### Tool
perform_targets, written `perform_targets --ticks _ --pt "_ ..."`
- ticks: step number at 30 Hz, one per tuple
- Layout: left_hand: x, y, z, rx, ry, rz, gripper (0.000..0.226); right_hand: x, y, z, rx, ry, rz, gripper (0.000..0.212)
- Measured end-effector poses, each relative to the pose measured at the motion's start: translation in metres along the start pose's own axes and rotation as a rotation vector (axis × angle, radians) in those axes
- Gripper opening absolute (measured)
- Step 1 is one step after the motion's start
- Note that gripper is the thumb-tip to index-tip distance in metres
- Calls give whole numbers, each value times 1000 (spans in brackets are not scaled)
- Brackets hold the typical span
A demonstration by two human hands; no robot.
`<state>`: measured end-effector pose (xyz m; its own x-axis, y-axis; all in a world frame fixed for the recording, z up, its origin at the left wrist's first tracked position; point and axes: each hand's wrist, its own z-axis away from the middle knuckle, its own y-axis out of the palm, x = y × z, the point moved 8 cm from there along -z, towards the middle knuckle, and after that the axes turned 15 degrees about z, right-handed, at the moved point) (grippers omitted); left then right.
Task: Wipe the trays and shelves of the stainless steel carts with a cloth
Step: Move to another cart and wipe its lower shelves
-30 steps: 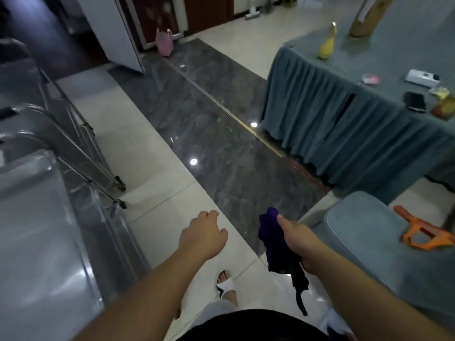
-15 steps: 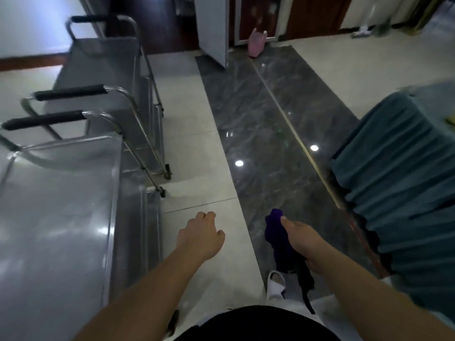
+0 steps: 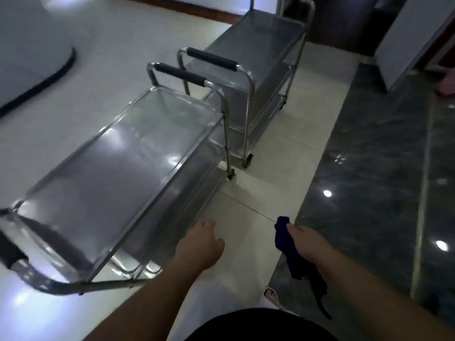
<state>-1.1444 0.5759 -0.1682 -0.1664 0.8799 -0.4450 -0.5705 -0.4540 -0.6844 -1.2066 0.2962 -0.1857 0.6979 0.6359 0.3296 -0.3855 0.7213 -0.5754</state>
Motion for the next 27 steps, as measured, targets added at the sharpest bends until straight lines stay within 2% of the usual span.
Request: perform_targets --ticks 5,15,23,27 --pt "52 -3 6 -84 -192 124 63 53 2 -35 69 -118 286 49" --pt "110 -19 -21 -163 -296 297 63 159 38 -68 157 -318 531 45" --pt "160 -20 -16 -291 -509 424 57 233 104 -94 379 -480 630 38" --pt "177 -3 -12 -349 -649 519 57 261 139 -111 461 -600 833 40"
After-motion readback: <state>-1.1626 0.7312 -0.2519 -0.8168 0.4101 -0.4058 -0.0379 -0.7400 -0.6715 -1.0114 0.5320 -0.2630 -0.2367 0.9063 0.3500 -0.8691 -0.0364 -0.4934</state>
